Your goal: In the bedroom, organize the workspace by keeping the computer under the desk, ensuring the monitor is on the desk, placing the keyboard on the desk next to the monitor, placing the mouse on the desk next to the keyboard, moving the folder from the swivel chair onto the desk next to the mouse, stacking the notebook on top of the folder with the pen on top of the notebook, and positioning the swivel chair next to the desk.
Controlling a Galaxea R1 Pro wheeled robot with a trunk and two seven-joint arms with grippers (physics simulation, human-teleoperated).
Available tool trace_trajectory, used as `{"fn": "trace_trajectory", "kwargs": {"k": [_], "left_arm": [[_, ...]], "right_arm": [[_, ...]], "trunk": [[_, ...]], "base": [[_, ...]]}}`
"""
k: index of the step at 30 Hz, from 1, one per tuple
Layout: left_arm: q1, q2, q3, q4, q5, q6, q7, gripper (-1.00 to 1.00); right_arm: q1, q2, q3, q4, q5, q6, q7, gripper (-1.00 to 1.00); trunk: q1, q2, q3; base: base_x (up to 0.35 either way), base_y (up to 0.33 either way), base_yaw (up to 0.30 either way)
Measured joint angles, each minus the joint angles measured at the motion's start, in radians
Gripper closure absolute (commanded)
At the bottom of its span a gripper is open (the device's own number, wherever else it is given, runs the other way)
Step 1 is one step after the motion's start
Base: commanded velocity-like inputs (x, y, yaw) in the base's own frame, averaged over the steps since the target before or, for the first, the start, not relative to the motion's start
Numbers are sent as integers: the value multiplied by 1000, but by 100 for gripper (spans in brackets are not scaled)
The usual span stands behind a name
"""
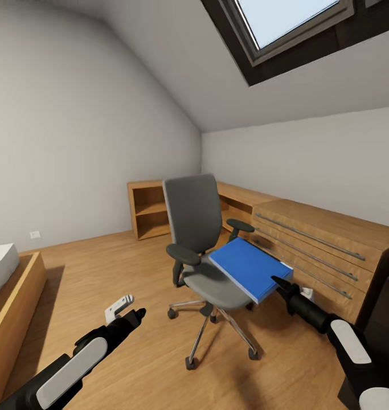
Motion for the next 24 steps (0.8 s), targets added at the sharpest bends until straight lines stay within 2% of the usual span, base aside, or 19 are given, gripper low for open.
{"fn": "trace_trajectory", "kwargs": {"k": [4, 6, 12, 17, 18, 24], "left_arm": [[0, 0, -2, 0, -1, -1, 1, -100], [0, 0, -16, 0, -2, -2, 2, -100], [0, 0, -41, -2, -9, -6, 3, -100], [0, -3, -107, -3, -14, -7, 7, -100], [0, -5, -133, -3, -15, -8, 8, -100], [0, -6, -162, 17, -13, -9, 8, -100]], "right_arm": [[3, 0, -2, -66, 1, 0, -3, 100], [4, 0, -8, -92, 2, -1, -4, 100], [6, 0, -19, -109, 4, 10, -3, 100], [8, -1, -19, -110, 4, 12, -3, 100], [9, 0, -19, -110, 4, 12, -3, 100], [12, 0, -20, -111, 2, 13, 4, 100]], "trunk": [[-15, 28, 13], [-23, 42, 19], [-46, 84, 38], [-65, 119, 53], [-68, 126, 56], [-92, 168, 75]], "base": [[-9, 0, 0], [-2, 0, 0], [-30, 0, 0], [-269, 0, 0], [-321, 0, 0], [-207, 0, 0]]}}
